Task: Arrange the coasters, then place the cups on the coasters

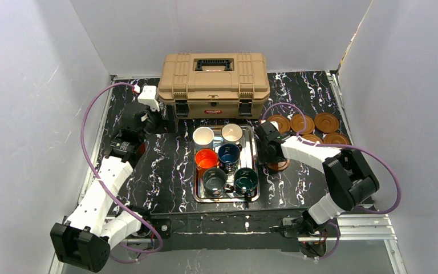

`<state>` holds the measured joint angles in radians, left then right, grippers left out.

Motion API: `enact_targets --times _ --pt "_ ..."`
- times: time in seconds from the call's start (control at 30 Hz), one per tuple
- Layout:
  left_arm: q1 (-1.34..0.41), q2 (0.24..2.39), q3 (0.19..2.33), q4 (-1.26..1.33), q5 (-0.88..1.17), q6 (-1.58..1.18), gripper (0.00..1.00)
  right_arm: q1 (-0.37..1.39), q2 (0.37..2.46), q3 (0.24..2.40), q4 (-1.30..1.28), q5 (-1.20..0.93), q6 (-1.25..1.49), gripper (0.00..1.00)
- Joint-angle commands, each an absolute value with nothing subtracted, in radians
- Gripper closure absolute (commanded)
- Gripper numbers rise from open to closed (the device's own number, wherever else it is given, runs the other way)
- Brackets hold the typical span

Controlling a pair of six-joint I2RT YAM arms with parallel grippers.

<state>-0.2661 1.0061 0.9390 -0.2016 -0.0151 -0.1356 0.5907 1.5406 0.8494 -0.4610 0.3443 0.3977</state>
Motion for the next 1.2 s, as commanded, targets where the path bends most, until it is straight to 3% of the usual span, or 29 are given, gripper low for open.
enact_targets --times 0.0,0.37,1.17 --pt "-0.270 1.002 0.936 -0.198 -0.015 -0.140 0.02 0.595 1.563 0.879 -0.493 0.424 0.417 0.36" --pt "-0.270 1.000 0.936 -0.199 -0.012 -0.138 0.02 0.592 1.605 0.884 -0.438 0.392 0.398 0.46" --pt "-0.270 0.991 0.937 -0.198 -0.015 -0.138 0.02 0.425 1.666 0.923 -0.342 0.276 0.322 0.49"
